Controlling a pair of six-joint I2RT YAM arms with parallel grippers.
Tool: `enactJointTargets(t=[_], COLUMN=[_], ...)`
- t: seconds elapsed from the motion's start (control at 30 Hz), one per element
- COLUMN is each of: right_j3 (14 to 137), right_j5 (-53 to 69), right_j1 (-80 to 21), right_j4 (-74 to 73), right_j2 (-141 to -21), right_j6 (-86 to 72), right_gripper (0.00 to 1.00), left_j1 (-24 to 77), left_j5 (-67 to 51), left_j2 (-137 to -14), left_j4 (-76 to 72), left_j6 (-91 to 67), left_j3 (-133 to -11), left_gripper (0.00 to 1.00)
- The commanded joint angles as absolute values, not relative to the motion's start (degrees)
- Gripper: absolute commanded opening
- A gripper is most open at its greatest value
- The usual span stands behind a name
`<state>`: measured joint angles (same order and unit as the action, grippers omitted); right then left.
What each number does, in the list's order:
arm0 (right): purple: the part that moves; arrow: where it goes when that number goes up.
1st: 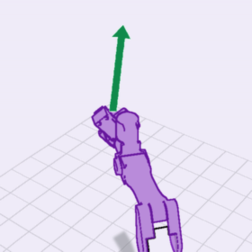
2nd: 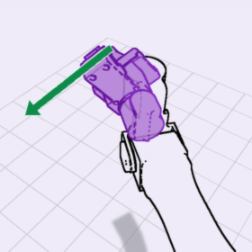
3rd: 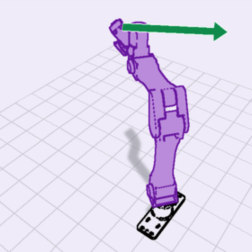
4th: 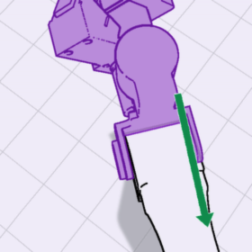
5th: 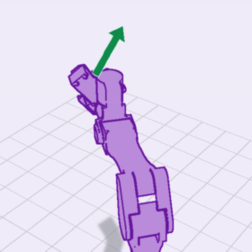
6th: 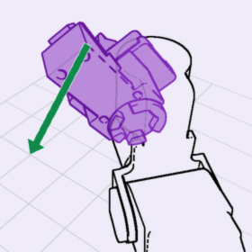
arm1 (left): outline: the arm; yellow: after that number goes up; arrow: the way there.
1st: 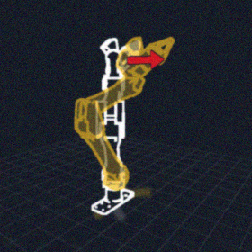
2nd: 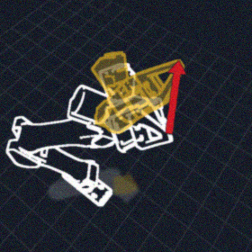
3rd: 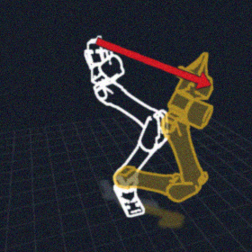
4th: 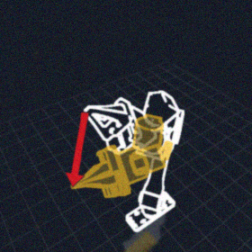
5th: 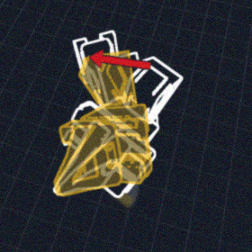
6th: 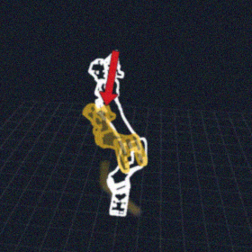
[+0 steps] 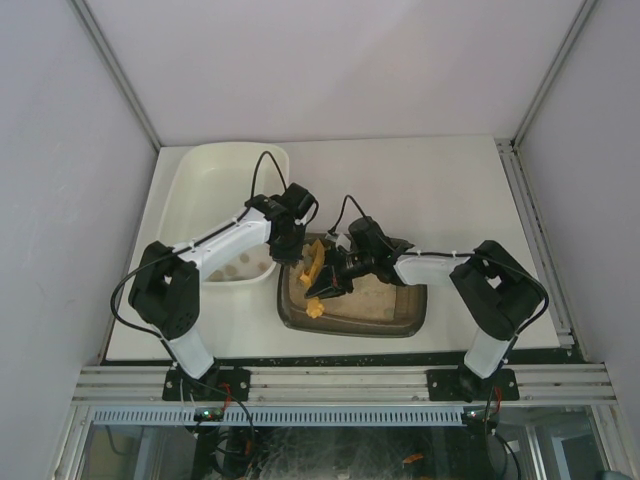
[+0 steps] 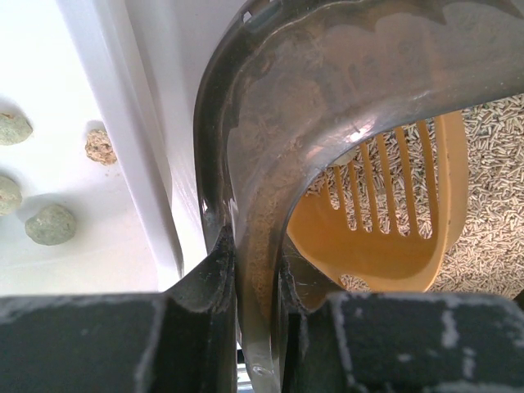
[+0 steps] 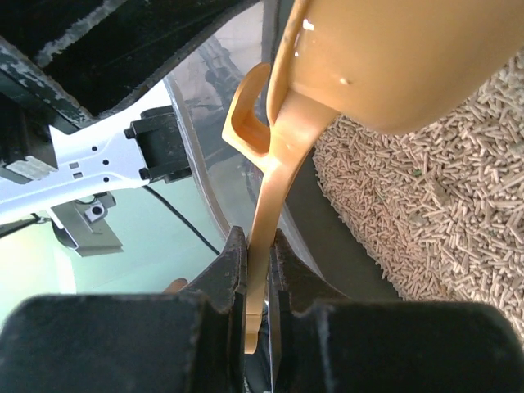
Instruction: Clean the litter box
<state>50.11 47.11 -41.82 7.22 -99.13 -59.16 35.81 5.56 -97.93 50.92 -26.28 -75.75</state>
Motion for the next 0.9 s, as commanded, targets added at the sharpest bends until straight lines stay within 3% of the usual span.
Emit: enactJointTargets(t=[0.0,0.87], right_j3=[46.2,39.8], right_j5=[38.0,28.9], right_j1=[-44.5,-44.2], right_j4=[15.7,-11.1], right_j2=[-103.5,-94.6], right_j6=[-49.0,-27.9], right_gripper=[0.0,0.0], left_j1=[36.6,30.5], left_j5=[-8.5,-8.6], left_j2=[-91.1,-92.6], left_j4=[45.5,47.7], left_j6=[-29.7,-25.9], left_j3=[-78.6,-85.2], left_gripper=[0.01,0.04])
